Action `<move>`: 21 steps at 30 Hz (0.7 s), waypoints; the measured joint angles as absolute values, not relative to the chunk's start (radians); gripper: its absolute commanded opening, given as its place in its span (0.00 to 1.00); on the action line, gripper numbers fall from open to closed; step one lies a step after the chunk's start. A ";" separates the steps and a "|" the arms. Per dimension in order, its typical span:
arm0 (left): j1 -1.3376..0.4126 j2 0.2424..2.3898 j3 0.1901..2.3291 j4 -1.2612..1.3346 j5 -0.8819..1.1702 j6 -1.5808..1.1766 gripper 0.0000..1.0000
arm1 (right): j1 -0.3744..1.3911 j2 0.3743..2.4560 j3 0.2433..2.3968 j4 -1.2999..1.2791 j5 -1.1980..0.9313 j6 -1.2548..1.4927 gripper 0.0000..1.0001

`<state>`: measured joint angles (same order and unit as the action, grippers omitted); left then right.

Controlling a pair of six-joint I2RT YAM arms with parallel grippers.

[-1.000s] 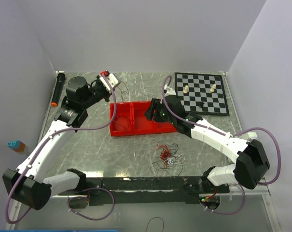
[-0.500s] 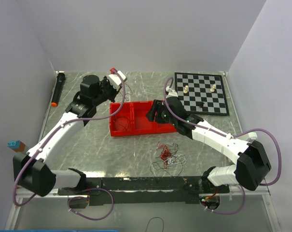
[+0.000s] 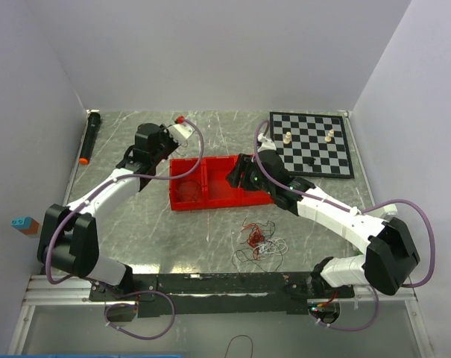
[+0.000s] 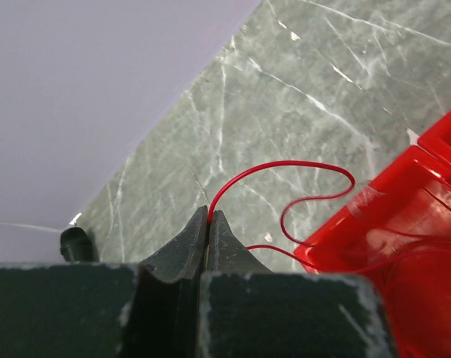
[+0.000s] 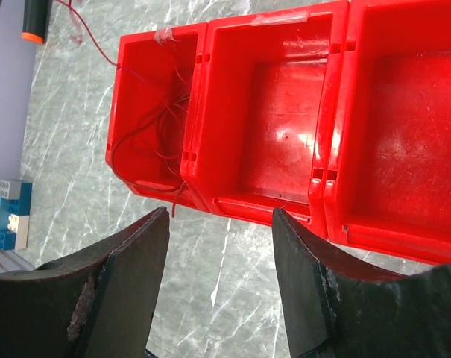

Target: Untangle the cables

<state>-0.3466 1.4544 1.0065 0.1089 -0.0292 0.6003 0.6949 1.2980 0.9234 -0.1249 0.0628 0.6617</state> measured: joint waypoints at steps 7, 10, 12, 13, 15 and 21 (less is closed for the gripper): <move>-0.391 1.436 0.929 0.168 -0.026 0.694 0.01 | 0.688 1.293 0.908 -0.116 0.063 0.666 0.64; -0.446 1.443 0.894 0.124 -0.041 0.715 0.01 | 0.683 1.284 0.896 -0.119 0.064 0.665 0.64; -0.473 1.469 0.901 0.081 -0.052 0.712 0.01 | 0.680 1.275 0.893 -0.121 0.066 0.665 0.64; -0.478 1.489 0.915 0.050 -0.060 0.705 0.01 | 0.678 1.270 0.891 -0.121 0.067 0.665 0.64; -0.478 1.525 0.941 0.009 -0.078 0.692 0.06 | 0.675 1.254 0.889 -0.121 0.068 0.665 0.64; -0.481 1.554 0.970 -0.072 -0.103 0.674 0.33 | 0.668 1.224 0.875 -0.120 0.072 0.667 0.65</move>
<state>-0.4808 1.5536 0.9699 -0.0723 -0.1028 0.6739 0.6682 1.2236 0.8745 -0.1204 0.0715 0.6670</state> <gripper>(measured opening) 0.171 0.642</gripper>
